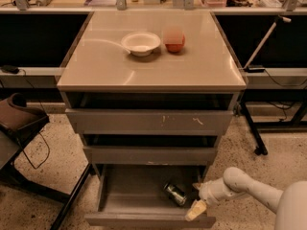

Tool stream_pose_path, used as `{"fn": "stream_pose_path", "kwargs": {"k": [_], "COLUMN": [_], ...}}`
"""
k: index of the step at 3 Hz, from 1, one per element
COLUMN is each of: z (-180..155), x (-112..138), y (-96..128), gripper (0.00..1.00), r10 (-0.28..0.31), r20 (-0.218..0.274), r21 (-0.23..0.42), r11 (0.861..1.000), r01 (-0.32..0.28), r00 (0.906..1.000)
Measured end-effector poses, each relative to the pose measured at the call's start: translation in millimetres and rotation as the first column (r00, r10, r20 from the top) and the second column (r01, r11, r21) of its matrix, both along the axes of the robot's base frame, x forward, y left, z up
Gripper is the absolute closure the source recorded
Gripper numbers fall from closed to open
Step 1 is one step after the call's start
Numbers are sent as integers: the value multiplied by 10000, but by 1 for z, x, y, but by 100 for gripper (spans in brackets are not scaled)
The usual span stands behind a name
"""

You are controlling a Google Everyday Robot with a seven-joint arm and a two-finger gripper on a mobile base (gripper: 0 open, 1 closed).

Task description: Pick green can from bottom drawer and place on counter

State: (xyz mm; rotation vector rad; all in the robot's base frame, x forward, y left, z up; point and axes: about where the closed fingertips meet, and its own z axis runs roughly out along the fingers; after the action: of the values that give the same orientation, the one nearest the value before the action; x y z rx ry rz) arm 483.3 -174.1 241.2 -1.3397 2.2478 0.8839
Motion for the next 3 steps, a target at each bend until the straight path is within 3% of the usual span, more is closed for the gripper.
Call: {"fn": "stream_pose_path", "kwargs": {"k": [1,2,3], "z": [-6,-7,-7], "x": [8,27,27], "y": [35,35,35], "gripper": [0,0,0], "r10": [-1706,-2249,-2251], "r20": [176,684,686], "r21": [618,544,544], "r11": [9836,9736,9736], "r01": [1693,2215,2216], "r00": [9852,9720,9719]}}
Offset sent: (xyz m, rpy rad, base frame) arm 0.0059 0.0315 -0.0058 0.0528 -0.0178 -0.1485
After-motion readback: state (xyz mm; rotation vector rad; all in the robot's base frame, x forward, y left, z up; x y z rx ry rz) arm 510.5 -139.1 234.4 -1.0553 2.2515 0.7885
